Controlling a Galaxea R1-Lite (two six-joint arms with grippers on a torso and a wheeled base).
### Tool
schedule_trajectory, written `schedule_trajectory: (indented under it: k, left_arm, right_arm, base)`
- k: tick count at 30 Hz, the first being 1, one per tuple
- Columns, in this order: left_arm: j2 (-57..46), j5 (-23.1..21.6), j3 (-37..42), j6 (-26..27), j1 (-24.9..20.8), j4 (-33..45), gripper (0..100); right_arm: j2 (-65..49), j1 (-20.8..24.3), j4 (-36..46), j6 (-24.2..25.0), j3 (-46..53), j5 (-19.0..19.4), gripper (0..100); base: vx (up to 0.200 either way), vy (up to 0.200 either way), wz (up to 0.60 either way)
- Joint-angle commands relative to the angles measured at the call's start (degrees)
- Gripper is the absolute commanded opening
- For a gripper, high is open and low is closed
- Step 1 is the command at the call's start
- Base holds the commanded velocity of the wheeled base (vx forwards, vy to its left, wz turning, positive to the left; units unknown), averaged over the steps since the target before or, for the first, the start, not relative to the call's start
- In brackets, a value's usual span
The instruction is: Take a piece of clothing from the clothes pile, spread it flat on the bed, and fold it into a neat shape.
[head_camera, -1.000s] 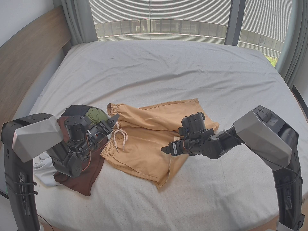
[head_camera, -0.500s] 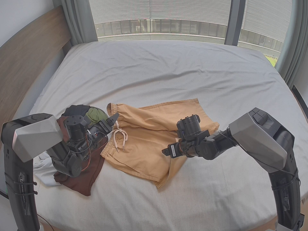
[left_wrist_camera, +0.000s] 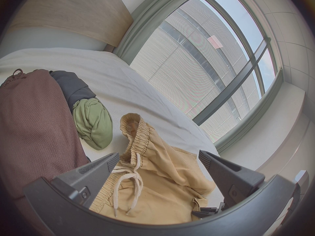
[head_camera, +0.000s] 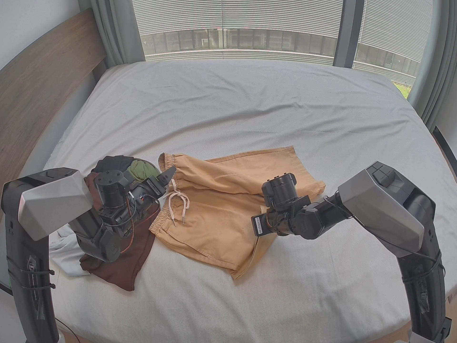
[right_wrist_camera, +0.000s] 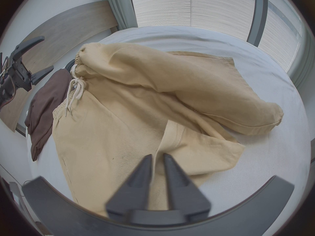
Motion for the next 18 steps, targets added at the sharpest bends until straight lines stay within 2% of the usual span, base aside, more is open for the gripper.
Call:
schedule_trajectory:
  k: [1,8,11,18]
  left_arm:
    - [0.12,-0.01,0.0,-0.03,0.01,-0.06,100]
    - [0.29,-0.01,0.0,-0.03,0.01,-0.06,100]
    - [0.38,-0.01,0.08,-0.03,0.01,-0.06,100]
    - [0.47,-0.01,0.08,-0.03,-0.17,-0.06,100]
  right_arm:
    - [-0.46,0.12,-0.04,0.17,0.27,-0.48,0]
    - [-5.29,-0.14,-0.21,1.4,4.84,-0.83,0]
    - [-9.16,-1.46,-0.3,1.49,8.36,-2.24,0]
    - [-15.75,-5.77,-1.62,2.37,16.97,-2.5,0]
  base:
    - [0.0,0.0,0.0]
    - [0.0,0.0,0.0]
    - [0.0,0.0,0.0]
    - [0.0,0.0,0.0]
